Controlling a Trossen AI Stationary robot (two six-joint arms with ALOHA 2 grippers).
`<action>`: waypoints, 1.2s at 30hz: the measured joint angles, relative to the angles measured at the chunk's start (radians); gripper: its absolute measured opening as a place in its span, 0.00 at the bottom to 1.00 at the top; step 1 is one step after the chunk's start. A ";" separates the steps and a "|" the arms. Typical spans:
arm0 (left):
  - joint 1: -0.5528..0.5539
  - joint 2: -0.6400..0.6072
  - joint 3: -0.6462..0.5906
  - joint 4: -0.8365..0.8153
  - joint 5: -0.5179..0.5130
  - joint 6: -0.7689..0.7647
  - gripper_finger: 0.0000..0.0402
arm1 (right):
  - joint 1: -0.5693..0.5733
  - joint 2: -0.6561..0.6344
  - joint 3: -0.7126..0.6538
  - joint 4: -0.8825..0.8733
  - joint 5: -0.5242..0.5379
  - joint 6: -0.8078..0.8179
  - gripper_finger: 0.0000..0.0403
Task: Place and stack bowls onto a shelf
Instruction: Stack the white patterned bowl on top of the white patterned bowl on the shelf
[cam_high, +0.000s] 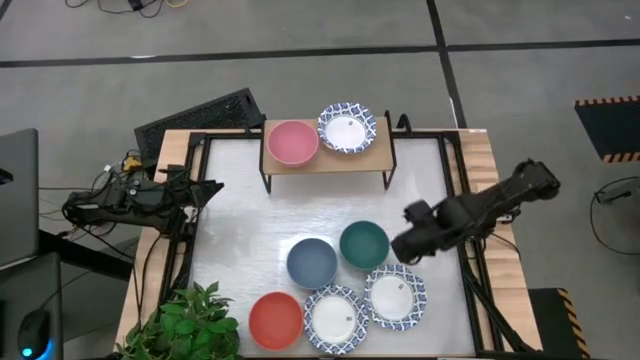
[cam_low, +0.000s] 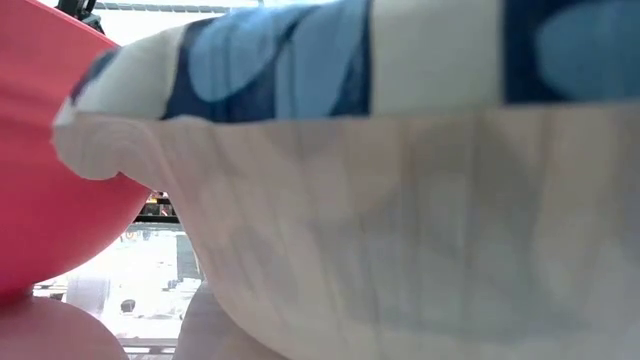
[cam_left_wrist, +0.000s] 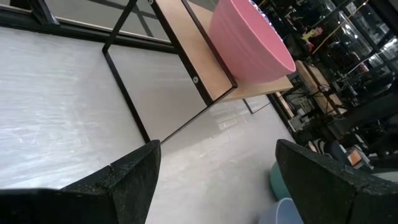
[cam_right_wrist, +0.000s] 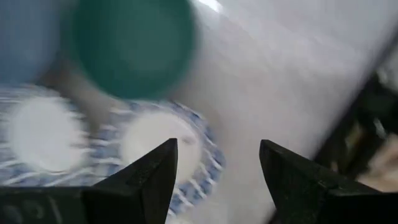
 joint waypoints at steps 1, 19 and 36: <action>0.000 0.000 0.000 0.000 0.000 0.000 0.75 | 0.019 -0.007 -0.044 0.004 -0.013 0.049 0.63; 0.000 0.000 0.000 -0.001 0.000 -0.010 0.75 | 0.288 -0.039 -0.546 0.606 -0.090 0.405 0.63; 0.000 0.000 0.000 0.000 -0.003 -0.041 0.75 | 0.300 0.061 -0.692 0.909 -0.121 0.409 0.44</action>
